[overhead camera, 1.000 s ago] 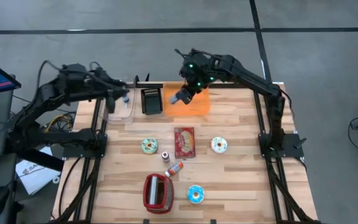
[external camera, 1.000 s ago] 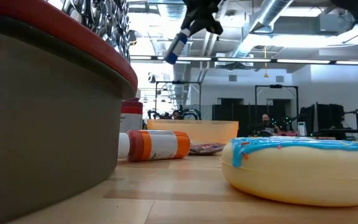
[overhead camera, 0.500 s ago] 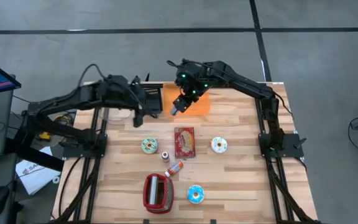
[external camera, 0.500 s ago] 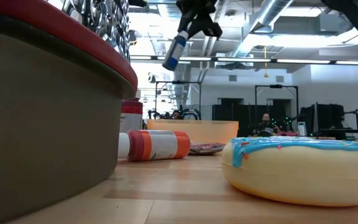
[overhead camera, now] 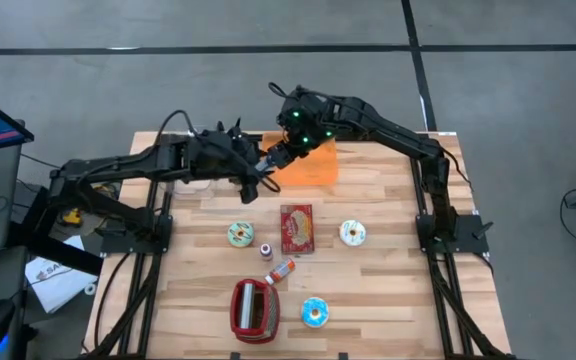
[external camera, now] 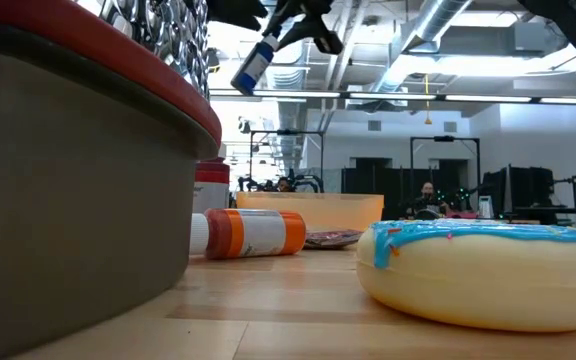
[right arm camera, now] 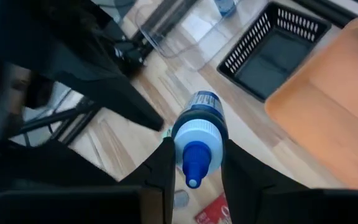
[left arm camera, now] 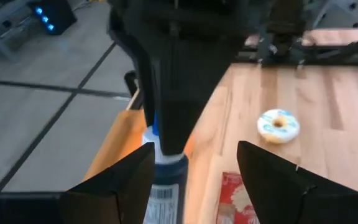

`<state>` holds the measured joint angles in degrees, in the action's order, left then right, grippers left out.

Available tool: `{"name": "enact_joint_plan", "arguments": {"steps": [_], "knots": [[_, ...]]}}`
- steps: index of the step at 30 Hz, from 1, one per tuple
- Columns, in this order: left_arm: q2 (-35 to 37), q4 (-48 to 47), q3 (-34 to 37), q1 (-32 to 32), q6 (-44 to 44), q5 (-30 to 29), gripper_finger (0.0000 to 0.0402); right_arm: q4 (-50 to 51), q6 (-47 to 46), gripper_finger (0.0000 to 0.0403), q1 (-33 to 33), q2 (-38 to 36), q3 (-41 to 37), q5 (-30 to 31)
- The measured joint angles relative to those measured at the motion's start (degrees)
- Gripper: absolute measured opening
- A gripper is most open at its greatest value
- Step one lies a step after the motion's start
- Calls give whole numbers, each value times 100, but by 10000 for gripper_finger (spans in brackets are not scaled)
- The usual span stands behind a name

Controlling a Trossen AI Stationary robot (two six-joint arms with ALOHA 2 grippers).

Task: Pick & Place Food Item
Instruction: Put the blue food coloring bottle into the transparent bin

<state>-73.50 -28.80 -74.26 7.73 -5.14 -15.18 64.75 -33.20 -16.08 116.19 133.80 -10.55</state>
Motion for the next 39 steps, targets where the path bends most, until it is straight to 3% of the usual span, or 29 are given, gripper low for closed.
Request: {"name": "enact_joint_plan", "arguments": {"steps": [17,33,39], "knots": [[-61,75,0,9,72,-650,211,-565,-244,88,76,-1,0,-165],[-61,-83,0,11,67,-971,152,-1079,-393,88,74,-1,0,-351],[-16,-83,0,11,68,-1053,165,-1082,-390,88,74,-1,2,-351]]}}
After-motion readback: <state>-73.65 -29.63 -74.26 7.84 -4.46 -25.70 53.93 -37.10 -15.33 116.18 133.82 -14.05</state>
